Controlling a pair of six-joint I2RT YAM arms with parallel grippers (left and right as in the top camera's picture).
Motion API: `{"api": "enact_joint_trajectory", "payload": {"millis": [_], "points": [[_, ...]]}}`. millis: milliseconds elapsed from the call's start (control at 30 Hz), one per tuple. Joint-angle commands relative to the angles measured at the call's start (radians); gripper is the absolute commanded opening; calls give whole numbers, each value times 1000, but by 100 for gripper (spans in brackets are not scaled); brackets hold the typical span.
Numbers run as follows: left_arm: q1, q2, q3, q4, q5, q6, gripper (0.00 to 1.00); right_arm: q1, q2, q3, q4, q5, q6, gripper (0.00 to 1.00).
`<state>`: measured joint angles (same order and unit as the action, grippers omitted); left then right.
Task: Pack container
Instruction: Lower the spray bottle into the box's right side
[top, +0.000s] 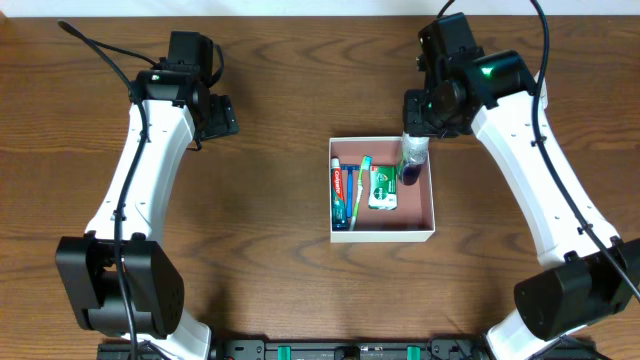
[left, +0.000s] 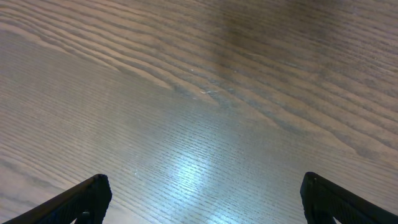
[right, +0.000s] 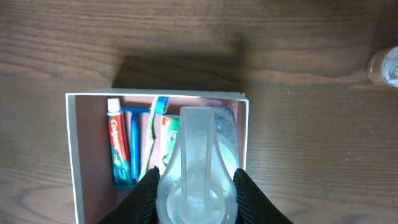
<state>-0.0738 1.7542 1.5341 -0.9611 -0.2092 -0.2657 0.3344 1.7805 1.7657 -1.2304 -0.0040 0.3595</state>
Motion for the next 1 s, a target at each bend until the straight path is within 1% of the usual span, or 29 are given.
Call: {"api": "enact_joint_trajectory", "payload": {"millis": [0,167,300,500,967], "points": [[3,-10,19,0,0,-10,98,7,-5,1,6,8,14,6],[3,-10,19,0,0,-10,98,7,-5,-24,10,8,14,5],[3,-10,19,0,0,-10,98,7,-5,-82,37,8,30,3],[3,-10,19,0,0,-10,98,6,-5,-163,93,8,45,3],[3,-10,19,0,0,-10,98,6,-5,-222,140,30,45,6]]}}
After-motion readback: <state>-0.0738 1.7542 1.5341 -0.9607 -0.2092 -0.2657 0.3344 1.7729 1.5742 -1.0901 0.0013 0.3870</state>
